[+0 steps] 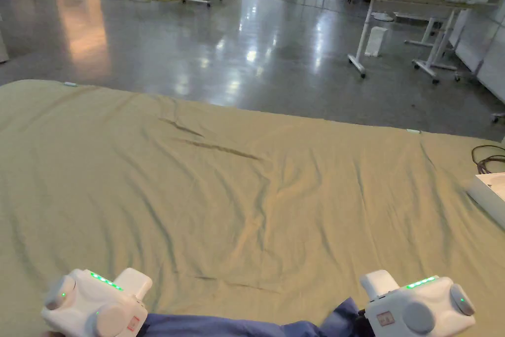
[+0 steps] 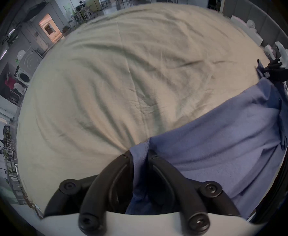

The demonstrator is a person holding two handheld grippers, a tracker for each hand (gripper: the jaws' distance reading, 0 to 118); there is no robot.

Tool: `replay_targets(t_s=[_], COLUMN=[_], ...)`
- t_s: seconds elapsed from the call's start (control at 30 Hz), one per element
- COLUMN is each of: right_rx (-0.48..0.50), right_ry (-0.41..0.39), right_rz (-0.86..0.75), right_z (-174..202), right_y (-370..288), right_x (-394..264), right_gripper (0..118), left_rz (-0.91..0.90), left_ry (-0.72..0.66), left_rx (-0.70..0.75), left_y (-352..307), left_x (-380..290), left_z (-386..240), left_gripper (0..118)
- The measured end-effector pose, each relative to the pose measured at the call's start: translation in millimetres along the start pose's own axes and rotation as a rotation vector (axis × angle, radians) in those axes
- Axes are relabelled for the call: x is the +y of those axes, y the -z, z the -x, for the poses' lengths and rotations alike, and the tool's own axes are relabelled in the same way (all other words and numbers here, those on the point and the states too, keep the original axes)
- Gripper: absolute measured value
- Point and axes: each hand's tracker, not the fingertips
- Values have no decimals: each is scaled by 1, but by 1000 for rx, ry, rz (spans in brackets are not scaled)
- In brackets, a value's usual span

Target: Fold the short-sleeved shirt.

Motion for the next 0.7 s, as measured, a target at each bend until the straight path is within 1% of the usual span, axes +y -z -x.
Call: replay_targets(t_s=[0.07, 0.13, 0.17, 0.23, 0.3, 0.37, 0.43, 0.5, 0.63, 0.7], right_rx=[0, 15, 8, -16, -29, -88, -91, -132, -164, -197], right_ry=[4, 24, 29, 45, 45, 47, 79, 99, 157, 188], right_rz=[-103, -195, -248, -337, -425, -504, -589, -668, -795, -862], right_z=[2, 3, 3, 2, -1, -3, -8, -13, -23, -28], right_y=[-31, -72, -95, -142, -190, -233, -274, -311, -371, -395], right_x=[-9, -18, -24, -31, -37, -41, -44, -45, -40, -34], right_gripper=[1, 1, 1, 1, 1, 1, 1, 1, 1, 1], left_rz=[-96, -202, -266, -391, -514, -626, -706, -807, -932, -988], left_ry=[-36, -95, -122, -138, -147, -160, -186, -175, -183, -180], left_rx=[-14, -92, -117, -167, -163, -186, -179, -150, -116, -69], left_y=[-31, -72, -96, -146, -197, -244, -289, -333, -395, -419], left_x=[-16, -33, -43, -57, -69, -75, -77, -78, -75, -73], left_z=[3, 10, 14, 23, 29, 39, 51, 55, 71, 73], left_gripper=[8, 7, 7, 7, 7, 7, 7, 7, 7, 7])
